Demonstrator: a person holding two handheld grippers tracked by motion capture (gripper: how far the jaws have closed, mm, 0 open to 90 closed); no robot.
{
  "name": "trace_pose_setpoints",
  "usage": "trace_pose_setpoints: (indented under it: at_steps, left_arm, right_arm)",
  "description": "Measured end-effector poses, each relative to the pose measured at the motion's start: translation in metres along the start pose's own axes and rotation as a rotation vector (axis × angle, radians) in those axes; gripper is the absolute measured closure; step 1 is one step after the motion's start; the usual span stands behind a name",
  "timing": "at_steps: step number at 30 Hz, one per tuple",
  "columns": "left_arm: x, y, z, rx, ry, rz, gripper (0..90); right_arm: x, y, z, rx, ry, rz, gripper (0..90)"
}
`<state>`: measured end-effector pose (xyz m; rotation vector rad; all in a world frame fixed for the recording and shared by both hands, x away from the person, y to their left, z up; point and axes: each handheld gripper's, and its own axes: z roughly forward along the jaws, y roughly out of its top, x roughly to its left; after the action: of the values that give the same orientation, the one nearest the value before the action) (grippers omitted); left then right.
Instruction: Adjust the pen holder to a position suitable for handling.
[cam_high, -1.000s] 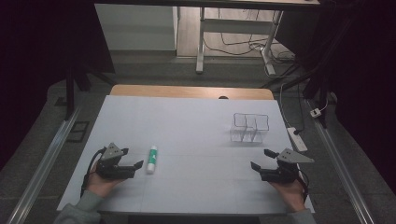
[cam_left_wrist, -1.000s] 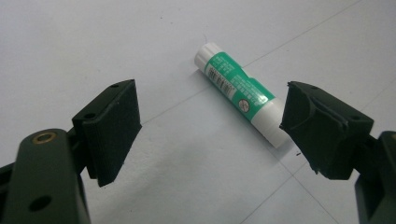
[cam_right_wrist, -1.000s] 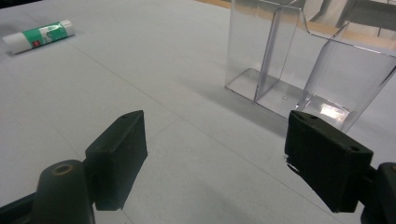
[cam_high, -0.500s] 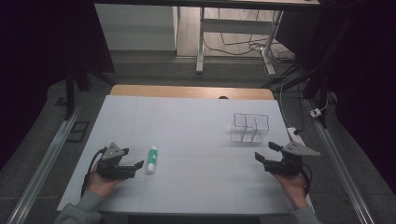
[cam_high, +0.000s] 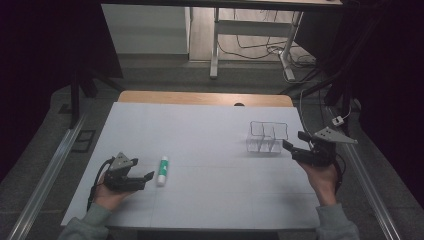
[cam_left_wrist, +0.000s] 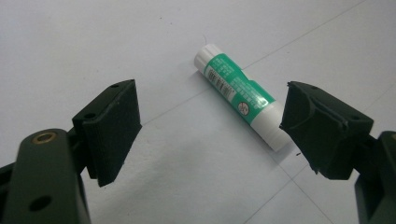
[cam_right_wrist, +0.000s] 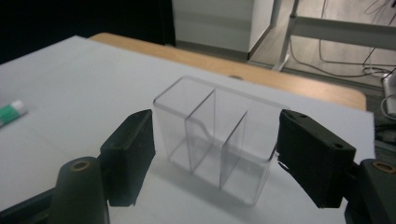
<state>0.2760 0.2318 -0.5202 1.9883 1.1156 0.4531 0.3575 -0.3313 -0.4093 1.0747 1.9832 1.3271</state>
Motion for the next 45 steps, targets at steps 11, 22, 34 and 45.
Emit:
trace_pose_setpoints:
  at_steps: [11,22,34,45]
  left_arm:
    - [0.001,0.0,-0.001,-0.005,0.001,0.004,19.2]
    - [0.002,0.0,-0.001,-0.004,-0.001,0.006,19.2]
    - [0.001,-0.001,-0.002,-0.002,0.003,0.013,19.3]
    - [0.001,-0.001,0.0,0.006,0.006,0.018,19.2]
  right_arm:
    - [-0.02,0.014,0.016,0.006,-0.091,0.015,34.7]
    - [-0.053,0.007,0.031,0.032,-0.174,0.055,54.9]
    - [-0.06,-0.008,0.06,0.162,-0.153,0.024,89.4]
    - [-0.07,-0.03,0.082,0.247,-0.141,0.071,89.4]
